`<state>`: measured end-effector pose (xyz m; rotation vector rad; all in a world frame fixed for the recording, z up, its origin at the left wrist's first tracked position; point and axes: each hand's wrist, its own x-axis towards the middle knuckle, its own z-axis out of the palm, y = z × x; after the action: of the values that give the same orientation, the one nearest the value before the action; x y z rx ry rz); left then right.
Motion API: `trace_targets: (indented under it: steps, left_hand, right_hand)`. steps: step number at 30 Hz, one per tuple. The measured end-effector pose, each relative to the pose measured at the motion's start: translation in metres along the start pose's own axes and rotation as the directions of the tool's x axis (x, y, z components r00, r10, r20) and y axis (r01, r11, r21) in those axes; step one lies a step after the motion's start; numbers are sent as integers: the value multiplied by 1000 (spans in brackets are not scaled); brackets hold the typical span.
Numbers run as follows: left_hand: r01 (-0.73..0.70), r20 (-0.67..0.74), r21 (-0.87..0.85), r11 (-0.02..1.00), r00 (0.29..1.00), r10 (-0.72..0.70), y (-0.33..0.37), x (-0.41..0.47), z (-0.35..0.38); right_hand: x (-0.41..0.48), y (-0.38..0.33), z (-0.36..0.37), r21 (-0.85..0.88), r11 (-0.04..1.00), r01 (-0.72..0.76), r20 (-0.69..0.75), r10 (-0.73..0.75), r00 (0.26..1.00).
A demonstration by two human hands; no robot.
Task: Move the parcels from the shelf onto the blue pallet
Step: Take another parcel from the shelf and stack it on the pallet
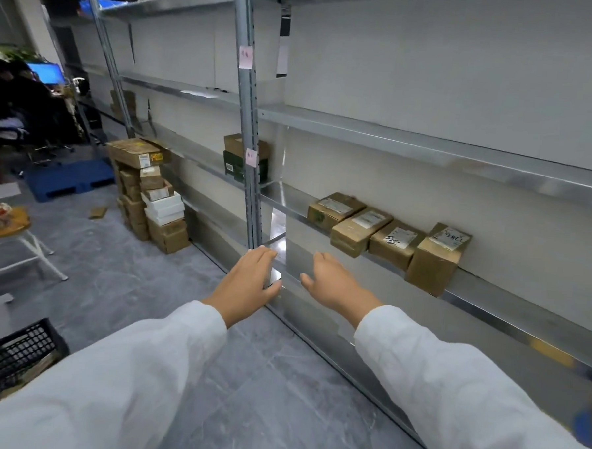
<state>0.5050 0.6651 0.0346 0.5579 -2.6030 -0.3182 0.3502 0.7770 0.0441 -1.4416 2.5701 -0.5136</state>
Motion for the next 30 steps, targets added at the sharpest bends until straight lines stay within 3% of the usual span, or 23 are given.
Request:
trace_targets:
  steps: [9,21,30]
  left_hand:
    - [-70,74,-26,997,995,71,-33,169,43]
    - [-173,141,-75,982,973,182,-72,296,133]
    - [-244,201,-114,963,944,263,-142,422,191]
  right_hand:
    - [137,63,-24,2,997,-78,-58,78,995]
    - [236,136,-24,-3,968,-249,-31,249,968]
    - [358,168,-6,60,913,-403,3,403,915]
